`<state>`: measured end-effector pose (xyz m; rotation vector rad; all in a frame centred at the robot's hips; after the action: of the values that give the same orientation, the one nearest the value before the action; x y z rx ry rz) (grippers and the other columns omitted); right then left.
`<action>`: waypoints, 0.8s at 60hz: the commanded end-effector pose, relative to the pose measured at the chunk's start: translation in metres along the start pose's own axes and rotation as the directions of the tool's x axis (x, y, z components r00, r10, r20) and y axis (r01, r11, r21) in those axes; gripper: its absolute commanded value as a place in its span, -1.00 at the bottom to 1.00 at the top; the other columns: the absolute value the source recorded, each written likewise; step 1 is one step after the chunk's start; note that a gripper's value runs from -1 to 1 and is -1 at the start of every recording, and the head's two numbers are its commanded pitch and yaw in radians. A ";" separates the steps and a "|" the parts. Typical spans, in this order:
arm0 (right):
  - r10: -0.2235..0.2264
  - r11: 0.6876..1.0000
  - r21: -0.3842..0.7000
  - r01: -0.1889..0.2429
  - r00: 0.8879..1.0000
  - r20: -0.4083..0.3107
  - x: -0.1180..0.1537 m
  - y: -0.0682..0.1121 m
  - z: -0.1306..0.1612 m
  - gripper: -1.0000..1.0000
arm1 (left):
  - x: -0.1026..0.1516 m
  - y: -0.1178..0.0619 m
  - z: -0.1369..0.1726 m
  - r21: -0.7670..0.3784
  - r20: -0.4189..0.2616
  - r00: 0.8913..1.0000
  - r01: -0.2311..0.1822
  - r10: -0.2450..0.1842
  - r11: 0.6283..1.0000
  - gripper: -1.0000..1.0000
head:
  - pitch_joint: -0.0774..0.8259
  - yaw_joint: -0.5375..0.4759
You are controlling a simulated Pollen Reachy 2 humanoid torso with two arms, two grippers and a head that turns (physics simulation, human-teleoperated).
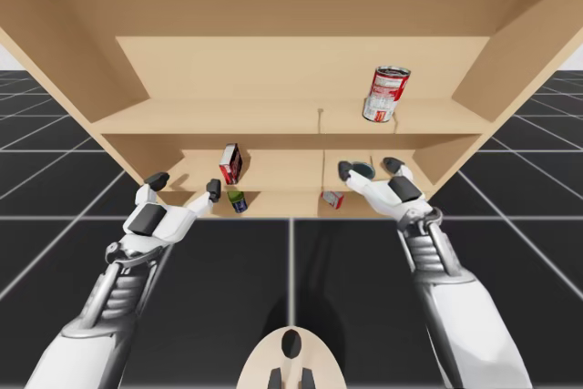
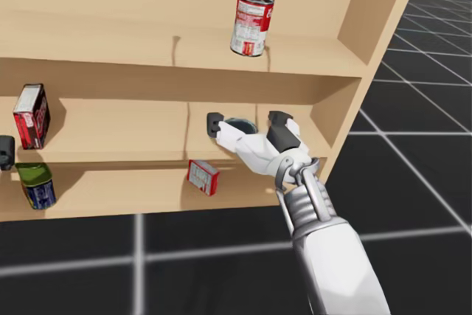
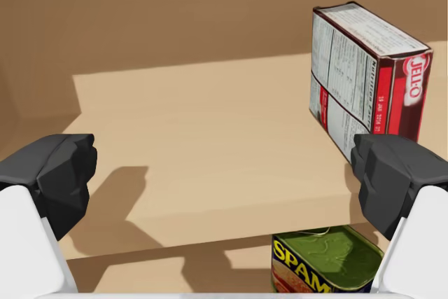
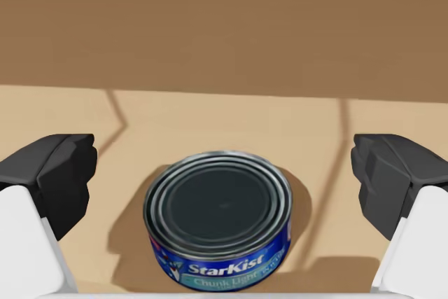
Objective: Look through the shelves, find the tuna can, and take it.
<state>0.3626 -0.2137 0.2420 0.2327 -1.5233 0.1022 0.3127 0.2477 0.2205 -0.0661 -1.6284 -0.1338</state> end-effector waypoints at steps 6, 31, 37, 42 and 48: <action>-0.028 1.000 0.005 0.029 0.999 -0.021 -0.033 0.002 -0.020 -1.00 | 0.000 0.000 0.000 0.000 0.000 1.000 0.004 -0.004 1.000 -1.00 | 0.25 -0.47; -0.046 0.999 0.025 0.048 0.997 -0.063 -0.065 0.004 -0.025 -1.00 | 0.000 0.000 0.001 0.003 0.003 1.000 0.006 -0.006 1.000 -1.00 | 0.26 -0.46; -0.062 0.998 0.011 0.063 0.996 -0.070 -0.071 0.007 -0.016 1.00 | 0.000 0.001 0.001 0.002 0.005 1.000 0.007 -0.007 1.000 -1.00 | 0.26 -0.46; -0.077 0.997 0.015 0.079 0.993 -0.085 -0.074 0.010 -0.009 1.00 | 0.000 0.001 0.001 0.001 0.006 1.000 0.007 -0.007 1.000 -1.00 | 0.26 -0.46; -0.083 0.996 0.024 0.085 0.993 -0.089 -0.079 0.012 -0.003 1.00 | 0.000 0.001 0.001 0.001 0.006 1.000 0.007 -0.007 1.000 -1.00 | 0.27 -0.46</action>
<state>0.3783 -0.2126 0.2082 0.2356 -1.5722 0.1132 0.3121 0.2483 0.2205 -0.0597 -1.6336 -0.1378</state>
